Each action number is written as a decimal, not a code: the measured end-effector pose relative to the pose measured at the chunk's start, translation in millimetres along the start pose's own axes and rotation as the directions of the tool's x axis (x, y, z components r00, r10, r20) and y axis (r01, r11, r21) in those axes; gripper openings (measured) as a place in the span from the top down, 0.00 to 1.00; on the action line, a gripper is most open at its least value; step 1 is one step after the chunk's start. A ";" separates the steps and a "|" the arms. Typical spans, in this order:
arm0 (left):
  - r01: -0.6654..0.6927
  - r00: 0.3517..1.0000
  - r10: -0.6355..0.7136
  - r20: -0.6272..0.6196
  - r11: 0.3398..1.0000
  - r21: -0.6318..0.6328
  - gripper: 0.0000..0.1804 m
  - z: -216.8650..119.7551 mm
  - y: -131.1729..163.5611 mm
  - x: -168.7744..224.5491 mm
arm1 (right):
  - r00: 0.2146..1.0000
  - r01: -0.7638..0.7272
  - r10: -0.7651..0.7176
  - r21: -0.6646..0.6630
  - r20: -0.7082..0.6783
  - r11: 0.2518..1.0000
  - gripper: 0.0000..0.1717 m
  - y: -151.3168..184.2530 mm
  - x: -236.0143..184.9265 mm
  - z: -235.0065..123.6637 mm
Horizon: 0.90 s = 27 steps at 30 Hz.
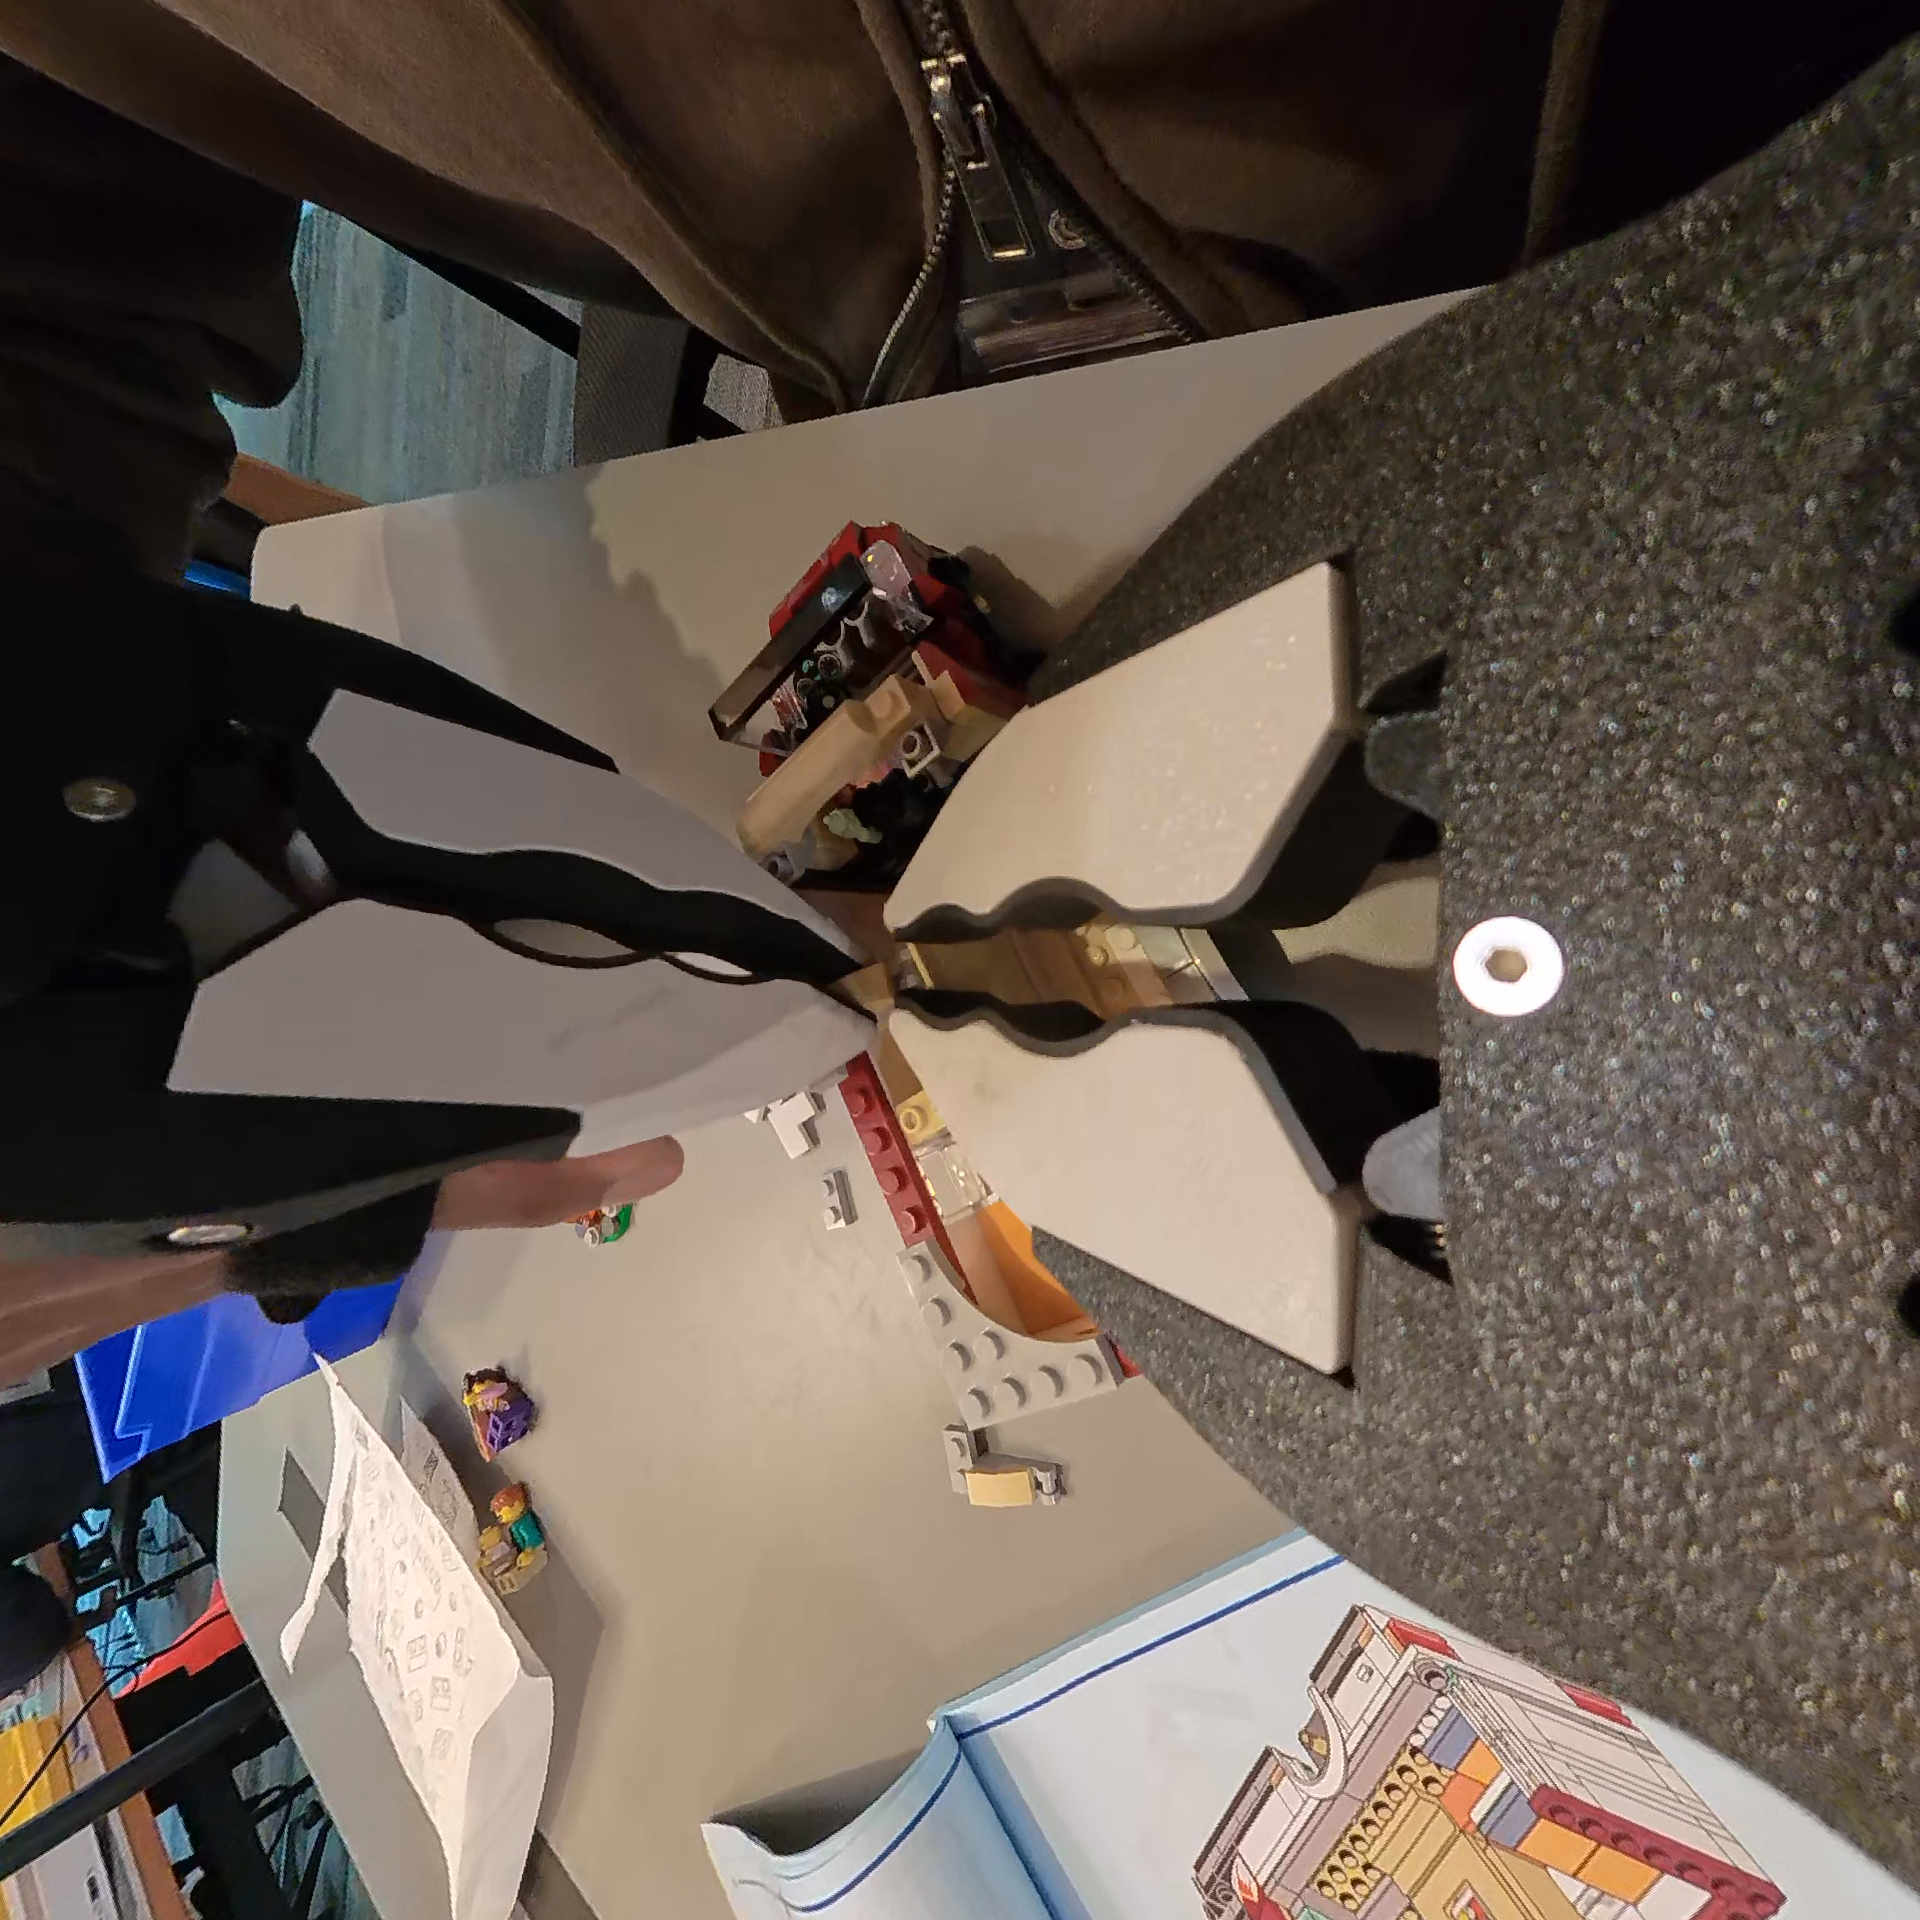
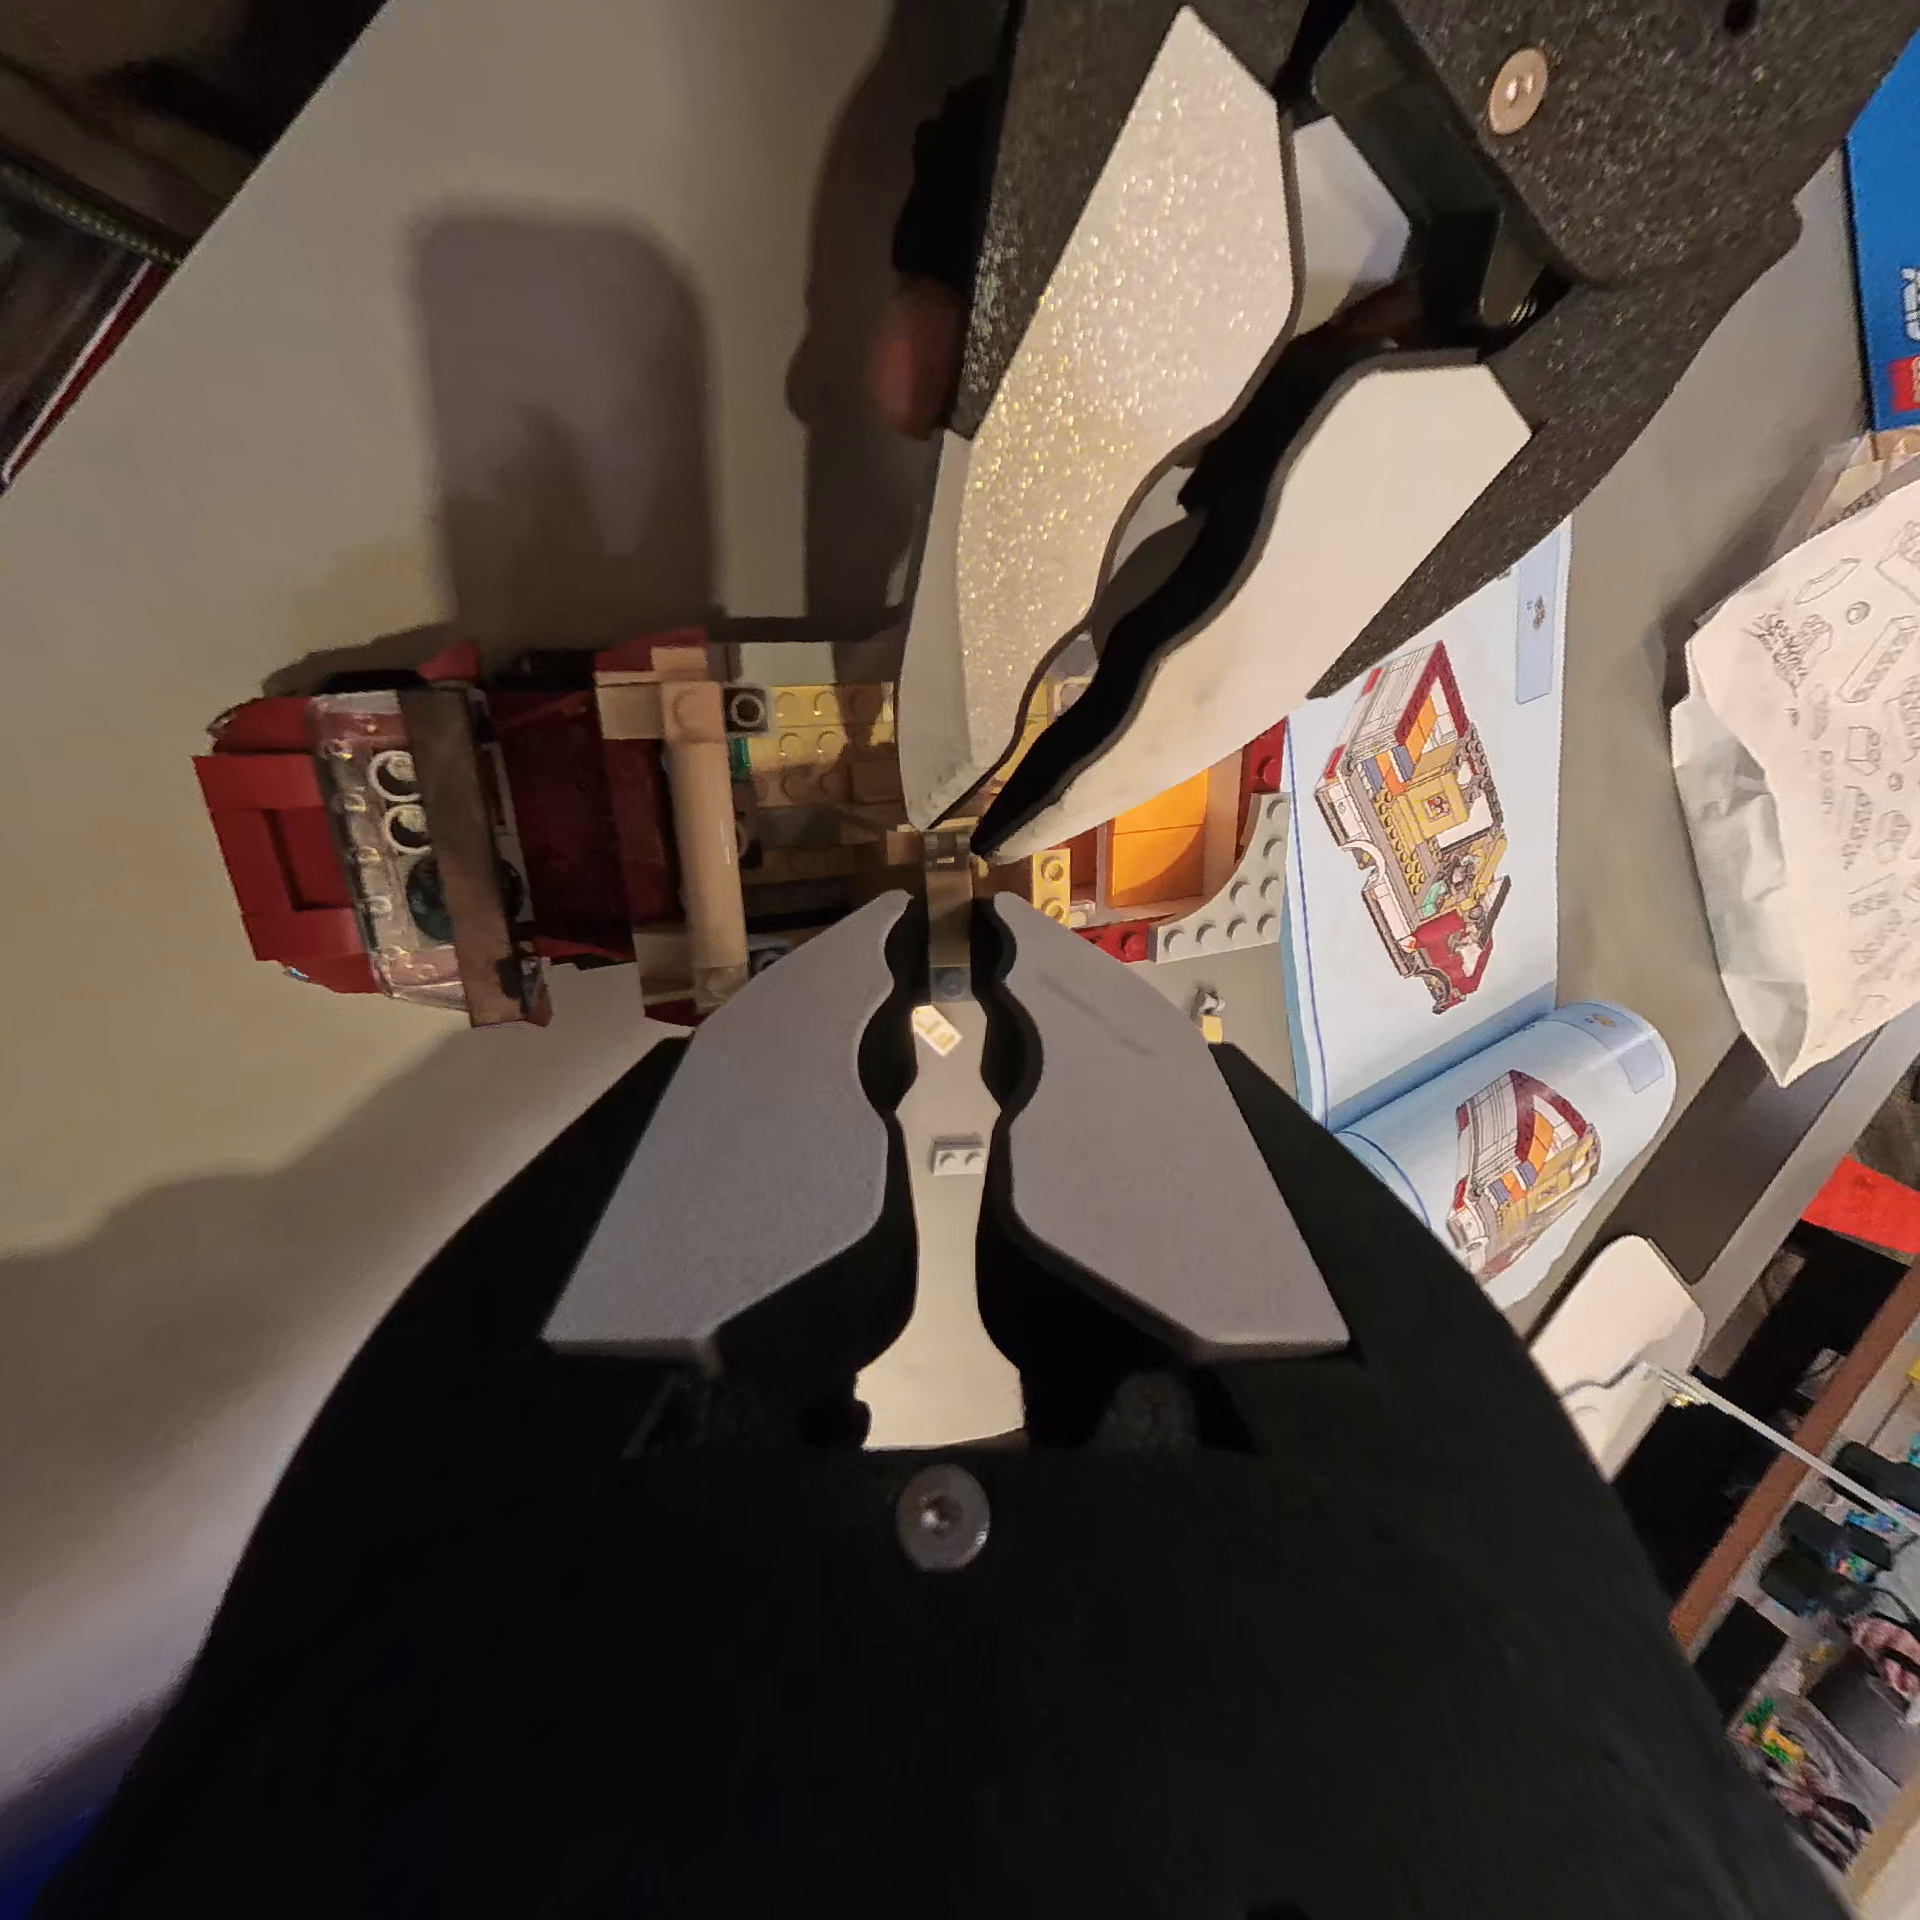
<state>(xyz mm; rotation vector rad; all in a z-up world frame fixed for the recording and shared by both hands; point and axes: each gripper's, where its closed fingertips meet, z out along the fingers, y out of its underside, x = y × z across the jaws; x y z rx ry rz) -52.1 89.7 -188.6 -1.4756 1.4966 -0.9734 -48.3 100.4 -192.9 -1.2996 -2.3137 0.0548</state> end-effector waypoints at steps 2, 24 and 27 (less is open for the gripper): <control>0.000 1.000 0.000 0.000 1.000 0.001 0.95 -0.2 0.0 0.1 | 1.000 -0.022 0.022 0.018 0.011 1.000 0.95 -0.4 -0.2 0.1; 0.026 0.998 -0.031 0.054 0.996 0.082 0.91 -10.5 -9.7 -10.4 | 0.997 -0.080 0.080 0.096 0.014 0.992 0.95 0.1 6.5 -11.3; 0.011 0.997 -0.017 0.081 0.997 0.080 0.90 -10.0 -10.0 -13.7 | 0.993 -0.113 0.116 0.118 -0.014 0.987 0.95 0.0 11.4 -13.8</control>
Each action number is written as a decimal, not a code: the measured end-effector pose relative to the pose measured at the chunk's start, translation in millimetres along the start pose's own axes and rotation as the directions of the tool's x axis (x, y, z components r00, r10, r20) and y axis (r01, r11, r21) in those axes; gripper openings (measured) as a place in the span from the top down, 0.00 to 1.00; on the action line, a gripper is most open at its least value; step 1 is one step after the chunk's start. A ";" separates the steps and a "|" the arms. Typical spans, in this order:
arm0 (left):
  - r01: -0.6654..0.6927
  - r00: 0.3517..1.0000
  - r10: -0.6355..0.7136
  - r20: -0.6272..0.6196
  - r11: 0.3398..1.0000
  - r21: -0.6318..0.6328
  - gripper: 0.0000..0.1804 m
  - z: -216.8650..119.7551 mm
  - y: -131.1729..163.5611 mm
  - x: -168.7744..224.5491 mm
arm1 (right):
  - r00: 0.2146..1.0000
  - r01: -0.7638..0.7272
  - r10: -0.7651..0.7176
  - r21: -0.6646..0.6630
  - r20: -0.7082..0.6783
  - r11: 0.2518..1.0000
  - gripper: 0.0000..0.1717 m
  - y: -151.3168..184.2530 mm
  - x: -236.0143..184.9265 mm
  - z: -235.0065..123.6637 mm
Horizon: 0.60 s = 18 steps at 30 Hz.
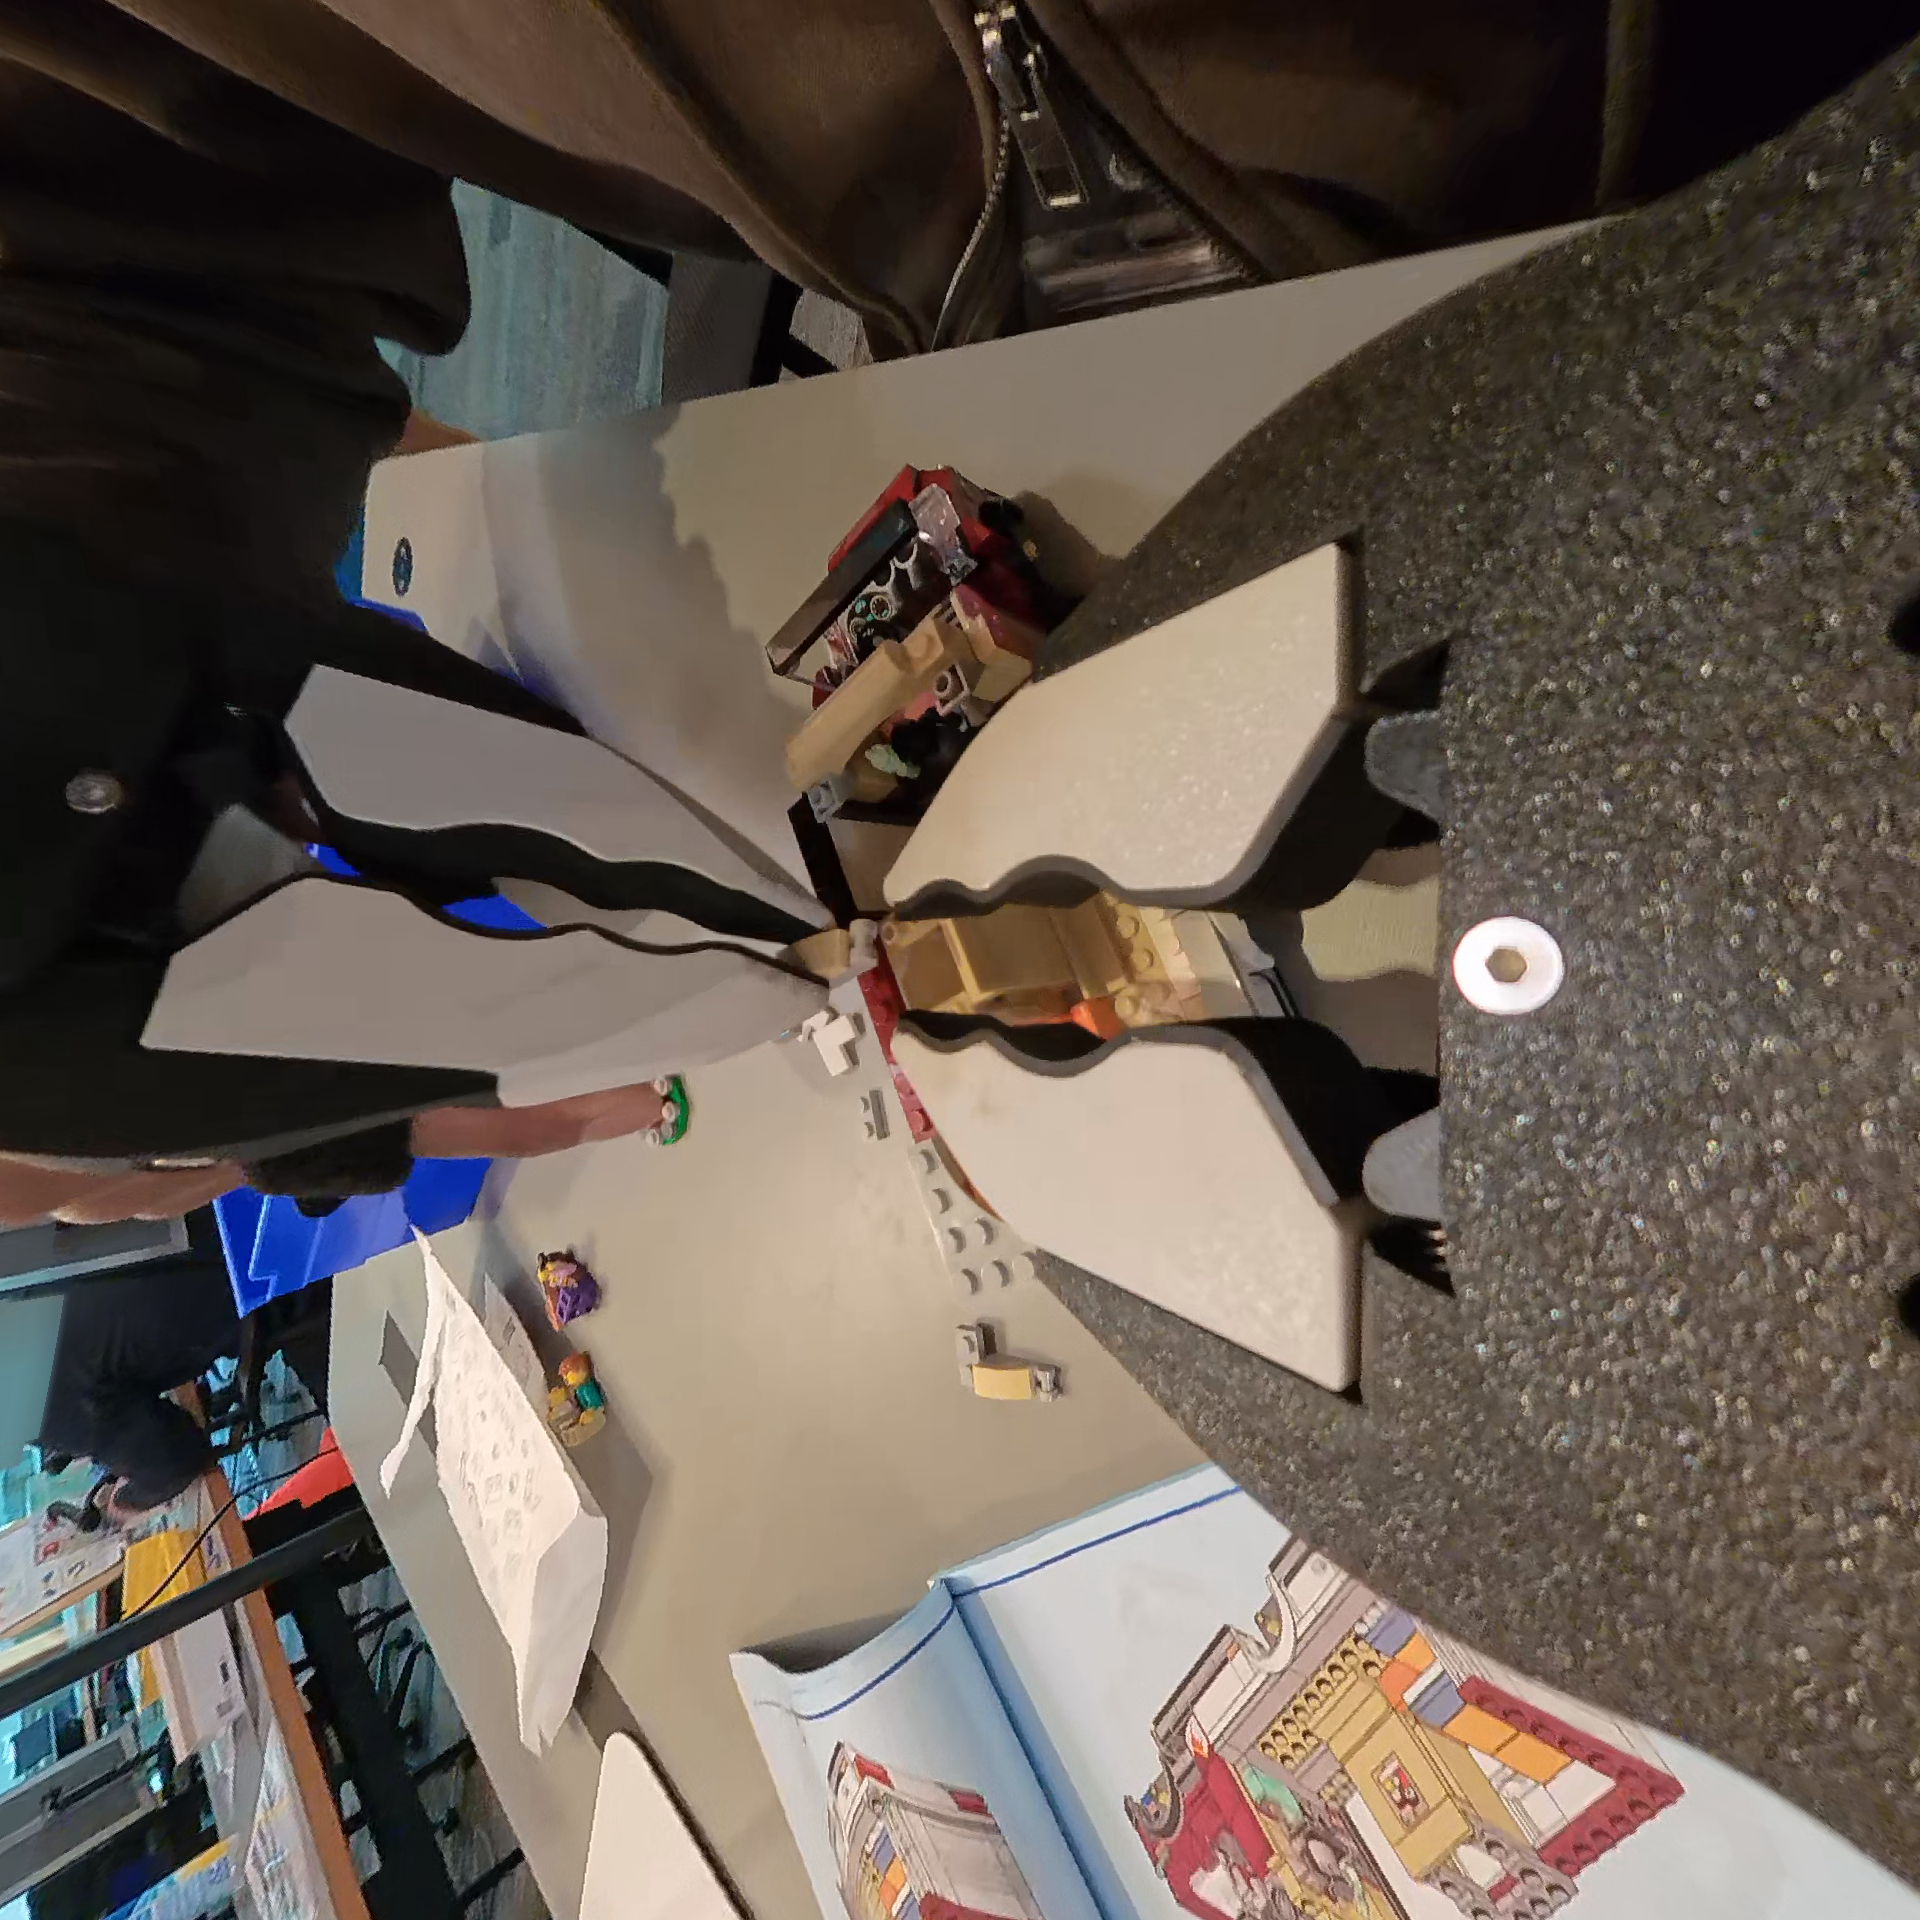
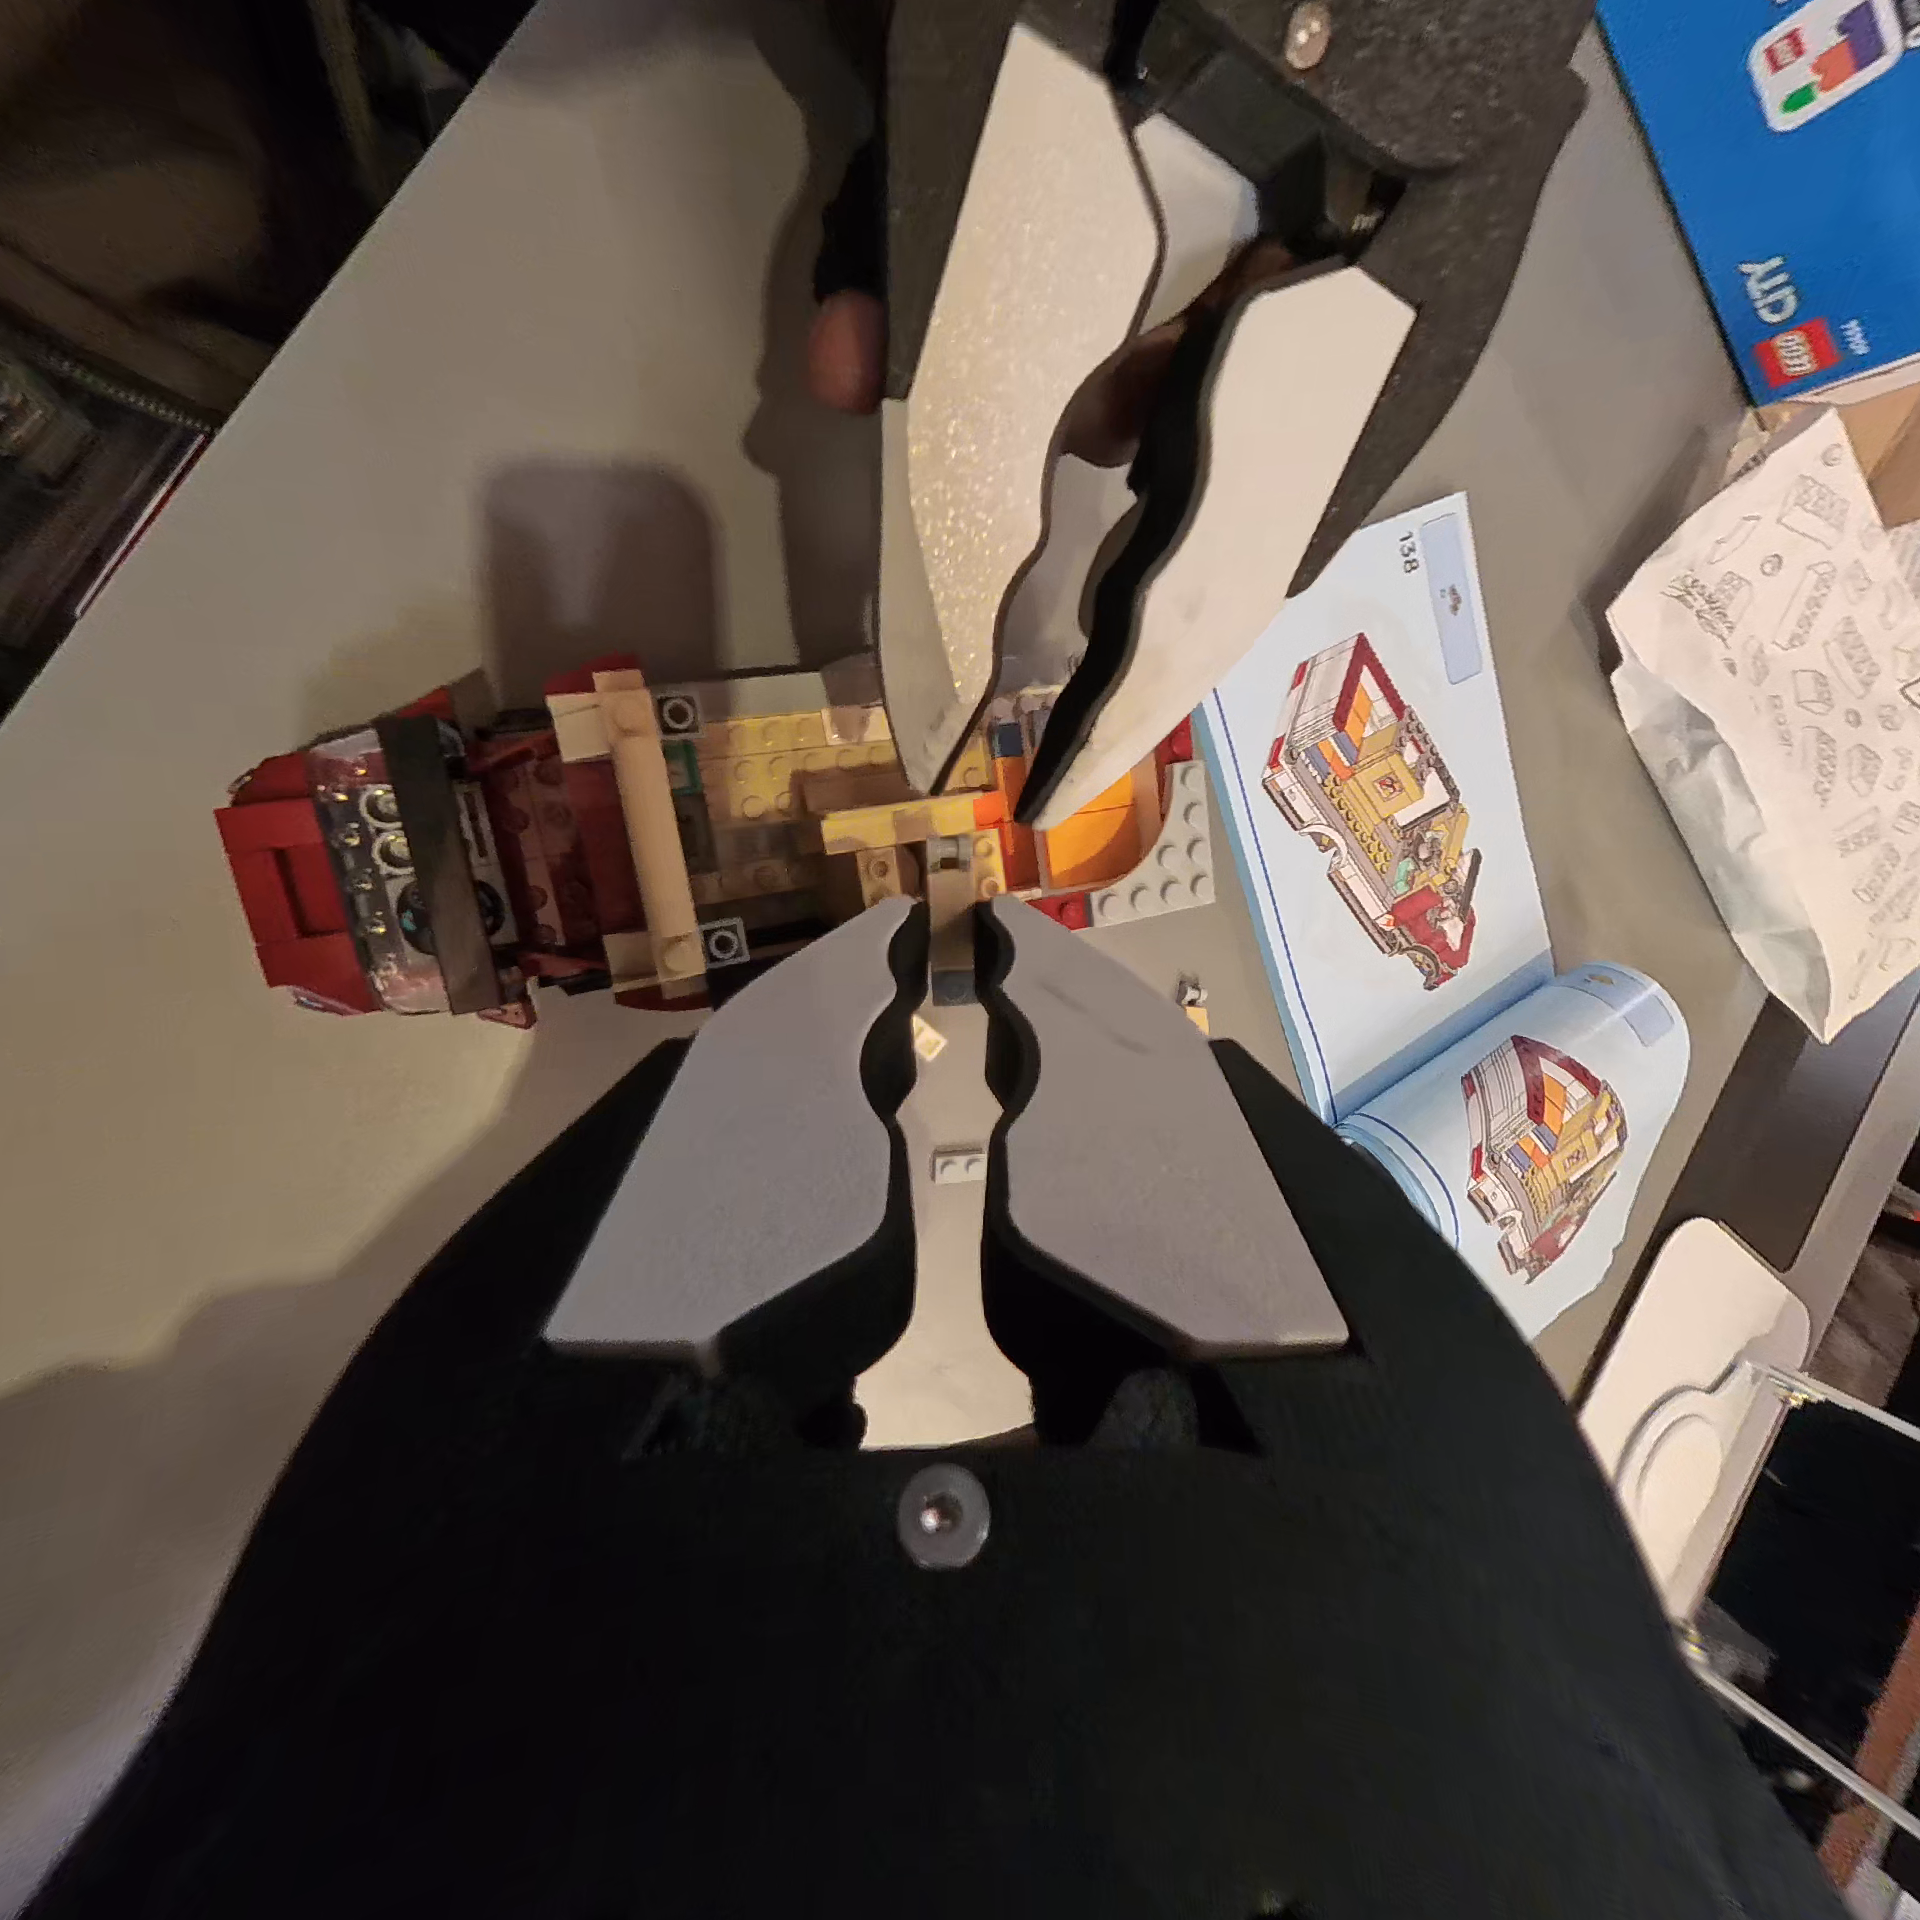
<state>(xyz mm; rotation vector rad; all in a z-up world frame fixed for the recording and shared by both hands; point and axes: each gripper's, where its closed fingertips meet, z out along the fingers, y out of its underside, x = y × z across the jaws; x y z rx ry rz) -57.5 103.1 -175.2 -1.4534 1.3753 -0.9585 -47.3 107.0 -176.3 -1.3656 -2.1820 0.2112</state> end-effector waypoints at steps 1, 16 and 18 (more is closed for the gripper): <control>-0.011 1.000 0.012 0.010 1.000 -0.001 0.91 0.5 -0.2 -0.8 | 1.000 -0.012 0.012 0.014 -0.008 1.000 0.95 -1.0 0.9 -0.3; -0.410 0.876 0.418 0.239 0.908 -0.083 0.96 4.5 -11.7 -8.9 | 0.984 -0.008 0.024 0.093 -0.178 0.996 0.95 -8.8 12.6 -3.2; -0.445 0.858 0.452 0.245 0.891 -0.083 0.96 1.6 -14.5 -8.6 | 0.980 -0.009 0.034 0.126 -0.197 0.992 0.95 -12.1 13.8 -5.4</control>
